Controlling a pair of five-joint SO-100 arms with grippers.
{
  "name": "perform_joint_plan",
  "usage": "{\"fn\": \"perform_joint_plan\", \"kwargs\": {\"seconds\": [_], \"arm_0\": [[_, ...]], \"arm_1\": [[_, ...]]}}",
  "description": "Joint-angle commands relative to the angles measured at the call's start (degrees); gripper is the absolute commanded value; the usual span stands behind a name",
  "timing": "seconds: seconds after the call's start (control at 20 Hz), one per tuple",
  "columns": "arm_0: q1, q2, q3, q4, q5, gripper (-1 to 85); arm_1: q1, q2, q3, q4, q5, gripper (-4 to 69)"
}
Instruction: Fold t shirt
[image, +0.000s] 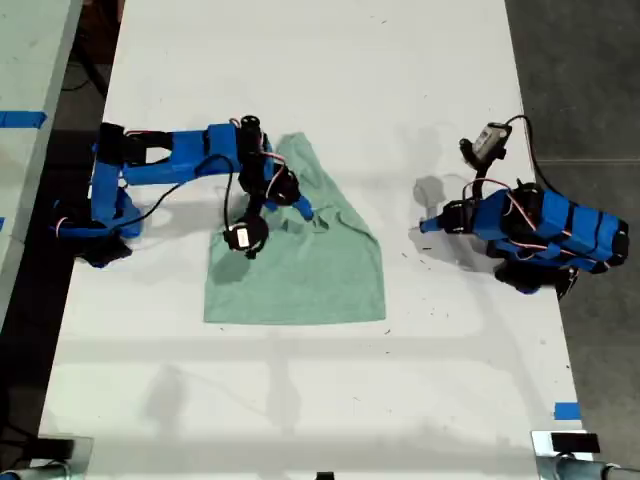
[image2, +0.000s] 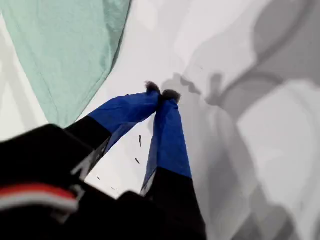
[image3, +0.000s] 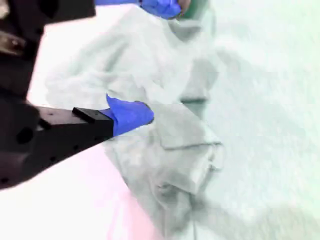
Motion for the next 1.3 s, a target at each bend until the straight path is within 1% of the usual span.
{"fn": "perform_joint_plan", "kwargs": {"seconds": [0.0,0.1,0.15,0.2,0.25,0.4,0.45,0.5,0.55,0.6,0.65,0.7,0.75,0.85,0.95,1.0,1.25], "arm_0": [[-3.25,18.02,2.29,0.62,-1.14,27.2],[-6.42,30.32,10.02,0.62,-2.81,25.7],[-8.44,37.35,15.82,0.44,-4.83,23.5],[-11.07,45.44,23.29,-0.35,-7.91,12.3],[-13.45,53.70,31.29,-2.29,-9.67,6.0],[-16.70,80.24,59.77,-14.33,-11.34,-0.3],[-17.14,88.33,70.75,-18.72,-13.01,-0.3],[-16.96,95.10,81.39,-23.73,-13.18,-0.3],[-16.61,100.99,90.97,-29.36,-12.13,-0.3],[-16.26,107.40,99.93,-34.80,-8.79,-0.3],[-17.05,116.02,108.72,-38.06,-6.06,-0.3],[-18.54,129.81,118.04,-36.21,-4.31,-0.3],[-20.65,130.17,124.19,-37.27,-4.04,-0.3],[-19.51,130.08,125.24,-40.43,-0.62,-0.3],[-19.60,130.08,125.33,-39.46,0.09,-0.3],[-18.72,130.08,125.33,-39.38,0.00,-0.3],[-19.78,130.08,125.86,-38.14,-4.22,-0.3]], "arm_1": [[0.44,0.70,3.43,0.35,-0.18,1.5],[0.35,0.70,3.43,0.35,-0.09,1.5],[0.35,0.70,3.43,0.35,-0.09,1.5],[0.44,0.70,3.43,0.35,-0.09,1.5],[0.44,0.70,3.43,0.35,-0.09,1.5],[0.44,0.70,3.43,0.35,-0.09,1.5],[0.44,0.70,3.43,0.35,-0.09,1.5],[0.44,0.70,3.43,0.35,0.00,1.5],[0.53,0.70,3.43,0.35,0.00,1.5],[0.53,0.70,3.43,0.35,0.00,1.5],[0.53,0.70,3.43,0.35,0.00,1.5],[0.53,0.70,3.43,0.35,0.00,1.5],[0.53,0.70,3.43,0.35,-0.09,1.5],[0.53,0.70,3.43,0.26,-0.09,1.5],[0.44,0.70,3.43,0.26,-0.09,1.5],[0.26,0.70,3.43,0.26,0.00,1.5],[0.00,0.70,3.43,0.26,0.26,1.5]]}}
